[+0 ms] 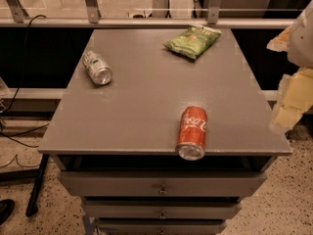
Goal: Place 7up can upright
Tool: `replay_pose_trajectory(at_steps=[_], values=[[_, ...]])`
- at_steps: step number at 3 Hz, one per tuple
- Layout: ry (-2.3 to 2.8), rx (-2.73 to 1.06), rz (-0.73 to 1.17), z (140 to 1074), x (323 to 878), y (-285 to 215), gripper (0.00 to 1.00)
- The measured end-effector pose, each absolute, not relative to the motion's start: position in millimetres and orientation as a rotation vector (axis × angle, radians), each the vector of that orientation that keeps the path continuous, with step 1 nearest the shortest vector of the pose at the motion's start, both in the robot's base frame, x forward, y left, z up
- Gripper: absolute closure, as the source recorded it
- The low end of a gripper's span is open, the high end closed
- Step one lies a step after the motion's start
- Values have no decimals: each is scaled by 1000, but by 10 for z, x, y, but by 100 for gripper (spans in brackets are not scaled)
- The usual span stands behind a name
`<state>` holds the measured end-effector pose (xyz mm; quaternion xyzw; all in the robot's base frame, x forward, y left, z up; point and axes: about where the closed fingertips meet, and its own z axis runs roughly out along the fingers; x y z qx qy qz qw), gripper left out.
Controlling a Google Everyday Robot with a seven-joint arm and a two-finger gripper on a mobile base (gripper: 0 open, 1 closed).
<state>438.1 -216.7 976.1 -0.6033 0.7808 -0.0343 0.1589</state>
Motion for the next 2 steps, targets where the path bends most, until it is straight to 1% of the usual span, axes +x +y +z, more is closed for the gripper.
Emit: replay_pose_trajectory(at_steps=[1,2], values=[[2232,-1716,-96,9753,4413,-2124,0],[2232,-1669,-80,9702,4593,-1881,0]])
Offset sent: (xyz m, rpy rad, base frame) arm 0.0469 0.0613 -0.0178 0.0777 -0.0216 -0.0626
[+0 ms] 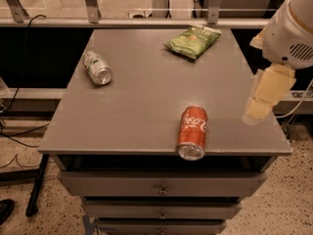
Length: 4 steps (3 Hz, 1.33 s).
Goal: Place 7up can upright
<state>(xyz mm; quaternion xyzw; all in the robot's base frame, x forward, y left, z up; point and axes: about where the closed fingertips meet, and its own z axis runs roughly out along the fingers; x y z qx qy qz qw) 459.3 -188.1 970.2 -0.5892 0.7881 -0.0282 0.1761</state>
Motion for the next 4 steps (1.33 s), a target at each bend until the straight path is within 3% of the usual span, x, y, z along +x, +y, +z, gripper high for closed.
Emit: replay_pose_trajectory(at_steps=[3,4], values=[[2183,-1564,118,9709,5527,-95,0],[2182,-1564,118,9709,5527,-94,0]])
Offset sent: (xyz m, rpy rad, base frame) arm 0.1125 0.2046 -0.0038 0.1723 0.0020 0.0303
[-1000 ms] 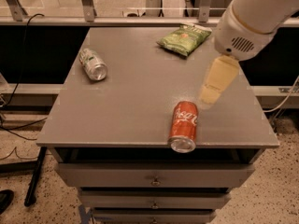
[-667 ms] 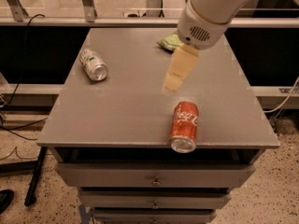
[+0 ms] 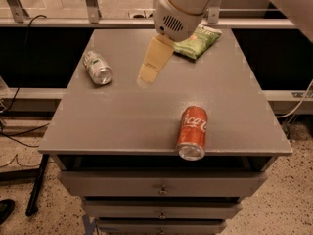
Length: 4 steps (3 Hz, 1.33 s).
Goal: Place 7up can upright
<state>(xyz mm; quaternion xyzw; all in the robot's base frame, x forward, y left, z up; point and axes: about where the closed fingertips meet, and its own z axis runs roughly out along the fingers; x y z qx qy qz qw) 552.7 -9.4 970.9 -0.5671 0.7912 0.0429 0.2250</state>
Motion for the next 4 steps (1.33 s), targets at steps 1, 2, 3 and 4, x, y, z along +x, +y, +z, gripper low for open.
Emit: replay_pose_trajectory(at_steps=[1,2,3,4], values=[[2138,-1538,186,9726,5666,165,0],[2094,-1503,279,9687,5919,800,0],[2117,-1460,337,9601,6145,1436,0],[2197,-1397,360,9420,6317,1980,0]])
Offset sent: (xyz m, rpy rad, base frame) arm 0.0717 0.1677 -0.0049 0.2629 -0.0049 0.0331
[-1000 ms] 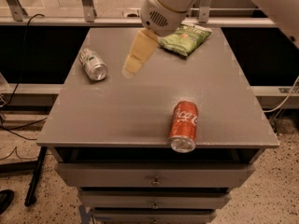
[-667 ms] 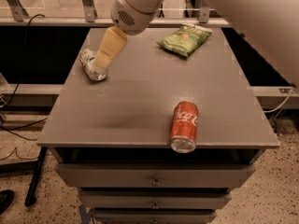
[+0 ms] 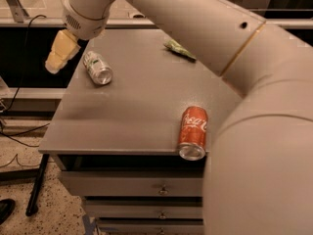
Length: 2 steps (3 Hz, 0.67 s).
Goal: Place 7up can upright
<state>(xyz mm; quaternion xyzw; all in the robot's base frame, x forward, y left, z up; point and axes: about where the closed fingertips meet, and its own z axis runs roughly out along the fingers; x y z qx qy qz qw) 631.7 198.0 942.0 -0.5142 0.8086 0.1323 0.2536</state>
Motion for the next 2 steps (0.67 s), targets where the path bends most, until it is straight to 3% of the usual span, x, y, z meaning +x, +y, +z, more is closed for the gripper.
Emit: replay_pose_trajectory(at_steps=[1,2], values=[[2304,-1321,325,9187,6523,2260,0],[2389,-1220,272,9054,6729,2236,0]])
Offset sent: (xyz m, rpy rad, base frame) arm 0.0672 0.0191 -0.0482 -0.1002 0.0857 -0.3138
